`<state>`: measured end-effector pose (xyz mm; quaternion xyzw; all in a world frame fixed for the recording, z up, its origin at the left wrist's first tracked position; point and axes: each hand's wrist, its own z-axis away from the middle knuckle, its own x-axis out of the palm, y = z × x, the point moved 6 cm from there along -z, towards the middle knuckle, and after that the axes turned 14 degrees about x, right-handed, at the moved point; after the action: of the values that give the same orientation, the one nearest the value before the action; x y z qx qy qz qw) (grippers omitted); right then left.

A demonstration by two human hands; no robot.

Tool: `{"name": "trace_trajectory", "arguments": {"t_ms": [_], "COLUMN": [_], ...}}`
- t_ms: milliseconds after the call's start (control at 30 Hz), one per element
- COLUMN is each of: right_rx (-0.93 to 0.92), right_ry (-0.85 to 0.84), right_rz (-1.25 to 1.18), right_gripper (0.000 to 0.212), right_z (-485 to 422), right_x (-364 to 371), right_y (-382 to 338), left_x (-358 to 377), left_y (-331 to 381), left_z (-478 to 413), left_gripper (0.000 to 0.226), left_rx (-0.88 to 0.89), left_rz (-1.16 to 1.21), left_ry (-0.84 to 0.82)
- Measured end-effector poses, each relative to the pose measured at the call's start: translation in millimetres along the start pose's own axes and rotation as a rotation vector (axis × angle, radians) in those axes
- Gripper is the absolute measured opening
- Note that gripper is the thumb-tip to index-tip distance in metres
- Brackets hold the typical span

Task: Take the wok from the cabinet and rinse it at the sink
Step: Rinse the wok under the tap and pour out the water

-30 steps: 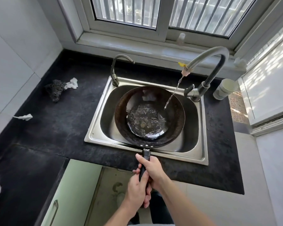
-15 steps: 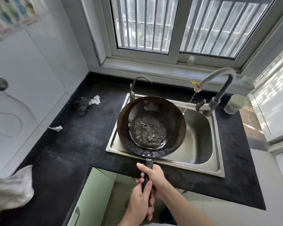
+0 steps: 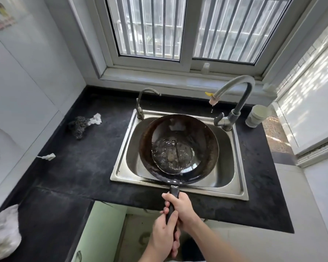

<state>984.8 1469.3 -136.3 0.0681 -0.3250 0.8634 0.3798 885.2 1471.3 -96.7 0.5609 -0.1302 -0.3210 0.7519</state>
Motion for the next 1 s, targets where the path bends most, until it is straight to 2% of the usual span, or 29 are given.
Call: {"name": "trace_trajectory", "arguments": {"t_ms": [167,267,433,567,633,767,933,1000], "right_rx": [0.019,0.026,0.027,0.027,0.018,0.012,0.013,0.010], "right_ry": [-0.005,-0.026,-0.074,-0.086,-0.085,-0.082,-0.082,-0.086], "right_rz": [-0.035,0.013,0.067,0.060,0.061,0.034,0.024,0.042], "right_gripper": [0.027,0.027,0.029,0.028,0.028,0.027,0.025,0.023], "right_z": [-4.9,-7.2,-7.3,-6.8,-6.0,-4.3,-9.0,-12.3], "right_x": [-1.2,10.3,25.2,24.7,20.1,9.0,2.0,2.0], "right_y": [-15.3,-19.0,-14.4,-3.1,0.6,0.1,-13.4,-21.7], "left_x": [3.0,-7.0,-20.0,-21.3,-19.4,-11.4,-3.2,-1.1], "left_y": [6.2,16.6,20.8,15.3,9.3,-2.3,6.7,8.5], "left_z": [-13.1,-10.5,-1.4,4.6,4.6,0.4,-12.8,-20.2], "left_gripper": [0.036,0.026,0.034,0.033,0.029,0.005,0.014,0.011], "left_rx": [-0.028,-0.017,0.006,0.005,0.010,-0.002,0.035,0.033], "left_rz": [-0.022,-0.041,-0.082,-0.084,-0.120,-0.173,-0.222,-0.216], "left_ry": [-0.006,0.041,0.110,0.099,0.086,0.075,0.048,0.070]}}
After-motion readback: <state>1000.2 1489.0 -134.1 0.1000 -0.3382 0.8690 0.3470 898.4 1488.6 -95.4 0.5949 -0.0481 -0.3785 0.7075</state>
